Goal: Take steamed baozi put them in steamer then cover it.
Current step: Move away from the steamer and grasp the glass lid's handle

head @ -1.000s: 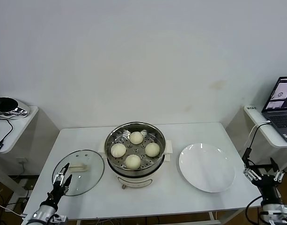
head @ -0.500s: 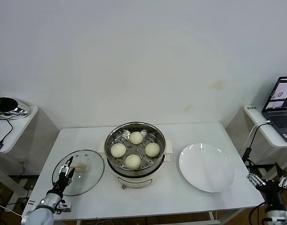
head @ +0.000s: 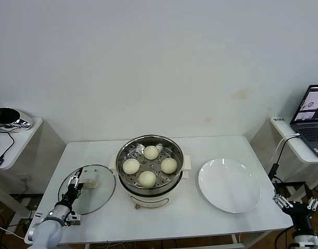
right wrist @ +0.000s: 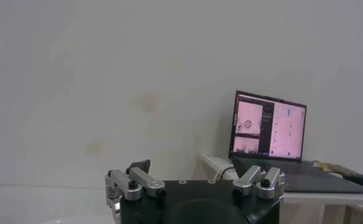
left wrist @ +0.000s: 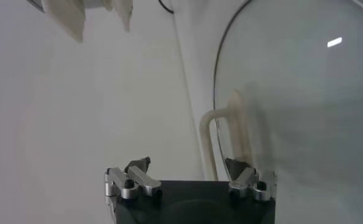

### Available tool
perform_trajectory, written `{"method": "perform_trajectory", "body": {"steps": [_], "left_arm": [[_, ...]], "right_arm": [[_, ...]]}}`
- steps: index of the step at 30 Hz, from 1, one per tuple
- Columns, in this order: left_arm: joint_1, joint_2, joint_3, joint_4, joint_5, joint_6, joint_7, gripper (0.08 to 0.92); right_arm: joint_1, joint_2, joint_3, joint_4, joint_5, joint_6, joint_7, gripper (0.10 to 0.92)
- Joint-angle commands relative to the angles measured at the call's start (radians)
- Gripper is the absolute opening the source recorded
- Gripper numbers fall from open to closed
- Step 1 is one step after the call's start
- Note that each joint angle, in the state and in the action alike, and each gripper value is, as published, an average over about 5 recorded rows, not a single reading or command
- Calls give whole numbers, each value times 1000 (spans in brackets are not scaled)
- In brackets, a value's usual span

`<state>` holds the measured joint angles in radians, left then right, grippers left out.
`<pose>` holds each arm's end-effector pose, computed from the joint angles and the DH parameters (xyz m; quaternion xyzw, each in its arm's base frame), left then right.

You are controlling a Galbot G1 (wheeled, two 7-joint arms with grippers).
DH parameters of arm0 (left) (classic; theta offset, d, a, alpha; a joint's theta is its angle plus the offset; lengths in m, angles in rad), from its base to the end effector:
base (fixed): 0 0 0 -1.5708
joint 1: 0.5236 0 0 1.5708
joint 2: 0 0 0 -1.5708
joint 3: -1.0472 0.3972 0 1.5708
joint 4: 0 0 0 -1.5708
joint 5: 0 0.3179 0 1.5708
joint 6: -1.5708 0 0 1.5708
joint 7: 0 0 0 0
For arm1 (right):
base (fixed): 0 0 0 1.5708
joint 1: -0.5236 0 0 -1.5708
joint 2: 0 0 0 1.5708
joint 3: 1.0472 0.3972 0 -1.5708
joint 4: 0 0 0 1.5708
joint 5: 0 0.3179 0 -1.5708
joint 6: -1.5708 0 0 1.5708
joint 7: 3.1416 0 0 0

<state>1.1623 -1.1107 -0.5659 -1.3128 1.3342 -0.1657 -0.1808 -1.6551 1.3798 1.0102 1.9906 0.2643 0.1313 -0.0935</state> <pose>0.2565 0.2240 -0.4553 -0.0864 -0.6340 -0.7674 0.0405 0.0753 -0.1841 -0.3411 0.1198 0.9893 -0.0816 0.0150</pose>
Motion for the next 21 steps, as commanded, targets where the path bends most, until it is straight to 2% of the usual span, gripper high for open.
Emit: {"method": "perform_trajectory", "body": {"steps": [1, 15, 21], "left_arm": [[-38, 2, 11, 39, 2, -5, 6, 740], [-46, -6, 4, 70, -27, -29, -29, 342], [-2, -10, -20, -3, -55, -16, -71, 177]], "right_arm": [[-2, 3, -5, -4, -4, 1, 0, 823], [-7, 4, -13, -8, -8, 7, -2, 823], [-7, 1, -23, -3, -11, 7, -3, 823]]}}
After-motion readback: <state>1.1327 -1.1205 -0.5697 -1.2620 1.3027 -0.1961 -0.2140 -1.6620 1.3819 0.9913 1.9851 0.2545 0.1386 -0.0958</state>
